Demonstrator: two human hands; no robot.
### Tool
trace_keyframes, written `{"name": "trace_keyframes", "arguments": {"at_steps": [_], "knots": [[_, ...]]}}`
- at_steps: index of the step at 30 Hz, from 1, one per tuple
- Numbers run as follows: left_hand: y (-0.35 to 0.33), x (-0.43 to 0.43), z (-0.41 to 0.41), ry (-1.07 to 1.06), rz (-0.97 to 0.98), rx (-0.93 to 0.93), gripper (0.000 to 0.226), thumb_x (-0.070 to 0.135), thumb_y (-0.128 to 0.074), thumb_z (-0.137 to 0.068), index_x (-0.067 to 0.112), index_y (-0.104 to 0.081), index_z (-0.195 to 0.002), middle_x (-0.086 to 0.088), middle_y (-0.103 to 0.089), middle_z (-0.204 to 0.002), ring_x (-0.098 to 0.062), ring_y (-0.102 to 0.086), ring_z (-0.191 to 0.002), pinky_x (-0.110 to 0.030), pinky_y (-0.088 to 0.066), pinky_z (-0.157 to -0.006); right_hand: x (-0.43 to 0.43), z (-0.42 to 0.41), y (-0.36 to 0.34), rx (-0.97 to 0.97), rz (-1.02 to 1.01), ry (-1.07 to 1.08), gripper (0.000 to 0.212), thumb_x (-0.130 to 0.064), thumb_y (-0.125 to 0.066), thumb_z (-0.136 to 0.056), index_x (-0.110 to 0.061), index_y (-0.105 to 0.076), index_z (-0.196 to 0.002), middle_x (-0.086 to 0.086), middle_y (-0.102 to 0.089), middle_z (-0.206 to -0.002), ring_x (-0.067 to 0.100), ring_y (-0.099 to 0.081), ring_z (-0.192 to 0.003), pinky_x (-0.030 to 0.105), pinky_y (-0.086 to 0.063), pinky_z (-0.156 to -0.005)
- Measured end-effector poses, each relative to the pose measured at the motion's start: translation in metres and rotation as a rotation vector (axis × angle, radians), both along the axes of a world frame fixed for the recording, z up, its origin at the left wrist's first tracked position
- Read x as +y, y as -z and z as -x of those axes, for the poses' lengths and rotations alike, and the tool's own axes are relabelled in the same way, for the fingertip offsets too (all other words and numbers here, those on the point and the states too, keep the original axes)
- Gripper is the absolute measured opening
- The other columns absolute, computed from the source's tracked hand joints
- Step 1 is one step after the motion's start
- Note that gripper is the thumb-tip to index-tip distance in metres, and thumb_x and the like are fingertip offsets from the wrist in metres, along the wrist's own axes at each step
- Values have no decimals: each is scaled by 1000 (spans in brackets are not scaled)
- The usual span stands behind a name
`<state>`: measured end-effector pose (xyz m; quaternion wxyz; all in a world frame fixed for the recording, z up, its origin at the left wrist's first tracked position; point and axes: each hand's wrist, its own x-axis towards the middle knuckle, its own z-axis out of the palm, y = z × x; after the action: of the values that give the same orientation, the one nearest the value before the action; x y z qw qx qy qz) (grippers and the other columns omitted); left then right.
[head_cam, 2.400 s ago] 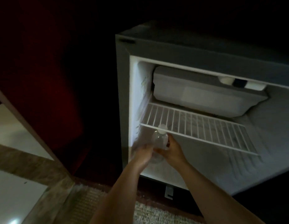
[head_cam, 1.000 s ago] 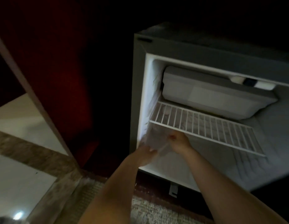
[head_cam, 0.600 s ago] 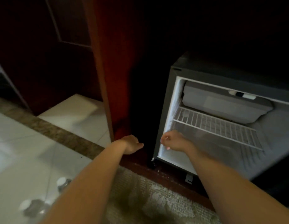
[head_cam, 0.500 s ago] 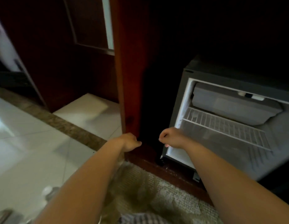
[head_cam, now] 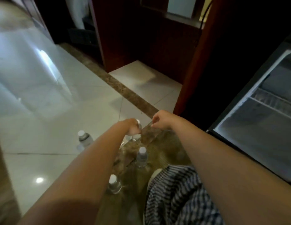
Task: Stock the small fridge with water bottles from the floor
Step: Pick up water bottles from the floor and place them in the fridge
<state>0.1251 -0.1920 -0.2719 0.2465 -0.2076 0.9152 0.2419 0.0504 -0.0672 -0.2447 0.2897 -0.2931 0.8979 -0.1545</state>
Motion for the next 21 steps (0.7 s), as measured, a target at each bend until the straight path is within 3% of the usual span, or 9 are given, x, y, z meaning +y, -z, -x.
{"name": "trace_keyframes", "arguments": {"at_steps": [5,11,17,21], "knots": [[57,-15,-35,-76,-97,-71,43,35,-50,-94,11,-51,-130,-10,-51,-135,-27,-49,-124,-37,-37,-104,-35,-25,51,-29,-105,-72,24,-18,-62,-88,-7,-66,-108,10,-66,-108,22,-63,-96,29,-49,-77],[116,-12,-39,-48,-234,-88,35,20,-55,-89,11,-54,-123,-11,-55,-128,-28,-52,-116,-36,-42,-102,-46,-34,107,-16,-188,-68,21,-15,-60,-89,-4,-62,-107,13,-64,-111,25,-61,-96,30,-46,-74],[171,-9,-37,-99,-326,-121,72,30,-70,-74,22,-39,-139,-8,-52,-136,-28,-52,-121,-42,-44,-104,-42,-34,154,31,-256,-37,22,-20,-53,-90,-8,-59,-108,14,-61,-115,31,-59,-106,35,-47,-81],[188,-6,-32,-142,-332,-149,83,27,-70,-77,19,-26,-146,-10,-49,-139,-30,-48,-126,-41,-42,-105,-46,-33,170,17,-294,-48,26,-20,-51,-93,-10,-58,-116,13,-58,-123,30,-56,-114,37,-47,-89]]}}
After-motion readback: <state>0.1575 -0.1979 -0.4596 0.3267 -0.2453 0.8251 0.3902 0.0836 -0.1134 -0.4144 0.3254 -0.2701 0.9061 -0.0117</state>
